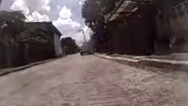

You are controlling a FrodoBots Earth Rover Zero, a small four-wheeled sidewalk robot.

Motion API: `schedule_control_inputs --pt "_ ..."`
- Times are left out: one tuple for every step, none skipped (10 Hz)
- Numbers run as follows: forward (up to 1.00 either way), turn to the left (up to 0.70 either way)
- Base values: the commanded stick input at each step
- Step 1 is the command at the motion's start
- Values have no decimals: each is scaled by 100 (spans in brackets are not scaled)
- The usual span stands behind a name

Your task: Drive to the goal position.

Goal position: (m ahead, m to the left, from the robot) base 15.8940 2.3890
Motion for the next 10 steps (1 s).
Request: schedule_control_inputs --pt "85 0" --pt "85 0" --pt "85 0" --pt "85 0" --pt "85 0" --pt "85 0" --pt "85 0" --pt "85 0" --pt "85 0" --pt "85 0"
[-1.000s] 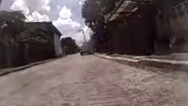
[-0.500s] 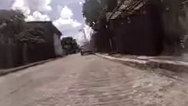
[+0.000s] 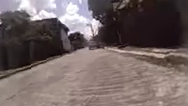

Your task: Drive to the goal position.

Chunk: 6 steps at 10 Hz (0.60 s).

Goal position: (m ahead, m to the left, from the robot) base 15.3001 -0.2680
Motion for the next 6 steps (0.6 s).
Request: schedule_control_inputs --pt "85 0" --pt "85 0" --pt "85 0" --pt "85 0" --pt "85 0" --pt "85 0"
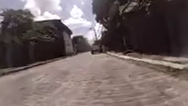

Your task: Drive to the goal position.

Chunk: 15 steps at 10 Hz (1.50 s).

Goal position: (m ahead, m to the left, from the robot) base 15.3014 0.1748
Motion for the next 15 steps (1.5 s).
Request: schedule_control_inputs --pt "85 0" --pt "85 0" --pt "85 0" --pt "85 0" --pt "85 0" --pt "85 0" --pt "85 0" --pt "85 0" --pt "85 0" --pt "85 0" --pt "85 0" --pt "85 0" --pt "85 0" --pt "85 0" --pt "85 0"
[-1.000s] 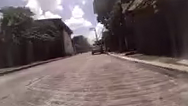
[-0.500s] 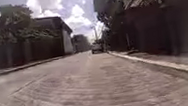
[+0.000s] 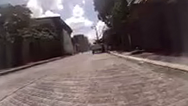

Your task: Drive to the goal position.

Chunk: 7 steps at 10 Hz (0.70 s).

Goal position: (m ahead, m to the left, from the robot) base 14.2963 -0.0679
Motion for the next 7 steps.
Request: schedule_control_inputs --pt "85 0" --pt "85 0" --pt "85 0" --pt "85 0" --pt "85 0" --pt "85 0" --pt "85 0"
